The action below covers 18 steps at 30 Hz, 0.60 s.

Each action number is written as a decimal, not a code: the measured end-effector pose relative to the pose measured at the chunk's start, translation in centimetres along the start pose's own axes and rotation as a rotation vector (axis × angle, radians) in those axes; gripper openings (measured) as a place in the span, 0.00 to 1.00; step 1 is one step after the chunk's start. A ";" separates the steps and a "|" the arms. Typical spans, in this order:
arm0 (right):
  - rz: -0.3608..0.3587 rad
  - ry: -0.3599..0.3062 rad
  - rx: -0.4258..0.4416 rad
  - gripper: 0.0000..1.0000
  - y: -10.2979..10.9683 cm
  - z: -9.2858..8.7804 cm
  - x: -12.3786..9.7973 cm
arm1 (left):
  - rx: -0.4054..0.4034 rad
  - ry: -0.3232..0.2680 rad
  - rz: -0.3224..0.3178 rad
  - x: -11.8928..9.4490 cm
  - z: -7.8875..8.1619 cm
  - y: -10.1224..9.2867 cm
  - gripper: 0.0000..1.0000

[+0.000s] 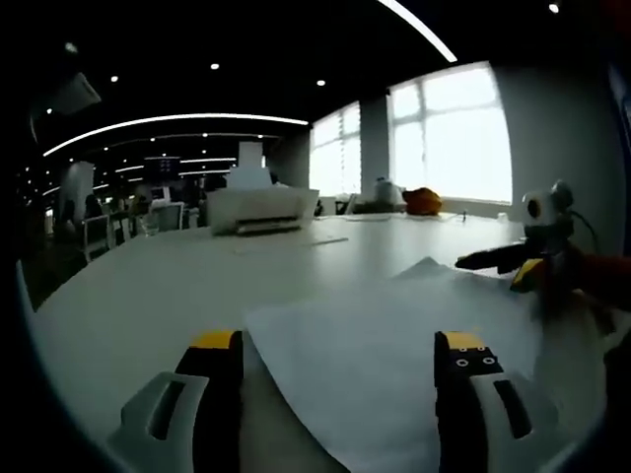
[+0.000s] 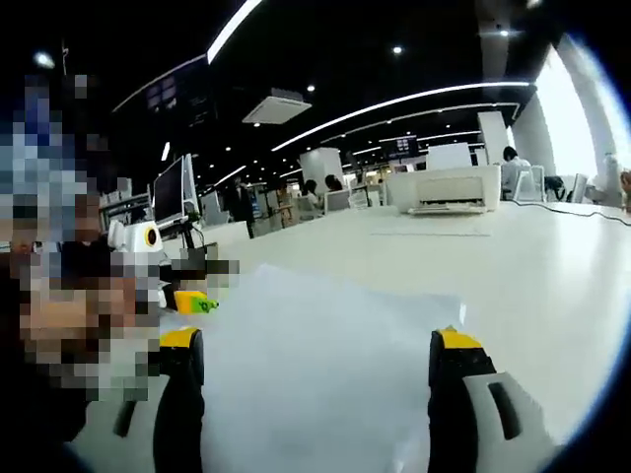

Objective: Organize the stack of printing papers by aligning and flattening the scattered papers on the table

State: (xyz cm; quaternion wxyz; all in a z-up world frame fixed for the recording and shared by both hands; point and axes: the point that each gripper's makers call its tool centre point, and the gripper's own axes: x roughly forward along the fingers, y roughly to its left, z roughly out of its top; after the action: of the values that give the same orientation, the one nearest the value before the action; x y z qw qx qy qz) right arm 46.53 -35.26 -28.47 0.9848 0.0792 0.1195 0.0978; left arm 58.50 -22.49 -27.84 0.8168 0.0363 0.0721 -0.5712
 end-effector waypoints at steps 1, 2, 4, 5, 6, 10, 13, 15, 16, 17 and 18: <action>-0.001 0.000 -0.005 0.90 0.0 0.0 -0.1 | -0.005 -0.005 -0.001 -0.1 0.1 0.1 0.86; -0.003 -0.003 -0.010 0.90 0.0 0.1 -0.2 | -0.009 -0.010 -0.001 -0.3 0.3 0.2 0.87; -0.014 -0.010 -0.022 0.90 -0.1 0.2 -0.4 | -0.006 -0.025 -0.006 -0.5 0.5 0.2 0.91; -0.020 -0.009 -0.021 0.90 -0.3 0.3 -0.6 | 0.006 -0.037 -0.011 -0.8 0.7 0.1 0.95; -0.027 -0.009 -0.020 0.90 -0.6 0.3 -0.9 | 0.018 -0.048 -0.017 -1.1 0.9 0.0 0.96; -0.042 -0.026 -0.018 0.90 -1.0 0.5 -1.9 | 0.007 -0.062 -0.026 -2.1 1.1 0.1 0.97; -0.061 -0.027 -0.014 0.90 -1.4 0.4 -3.0 | 0.015 -0.069 -0.025 -3.1 1.2 0.1 0.97; -0.048 -0.045 0.039 0.90 -1.1 0.7 -3.7 | 0.022 -0.062 -0.024 -3.6 1.1 0.1 0.97; -0.043 -0.053 0.061 0.90 -0.9 0.8 -3.9 | 0.028 -0.056 -0.021 -4.0 1.0 0.0 0.97; -0.042 -0.055 0.071 0.90 -0.9 0.8 -4.0 | 0.034 -0.050 -0.014 -4.2 0.9 0.1 0.97; -0.027 -0.043 0.096 0.90 -0.5 0.7 -4.4 | 0.044 -0.048 -0.005 -4.7 0.9 0.0 0.97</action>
State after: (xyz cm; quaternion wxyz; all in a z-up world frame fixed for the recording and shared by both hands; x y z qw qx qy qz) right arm 42.65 -36.76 -26.95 0.9835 0.1268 0.1041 0.0767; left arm 56.98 -18.22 -26.16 0.8159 0.0403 0.0399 -0.5755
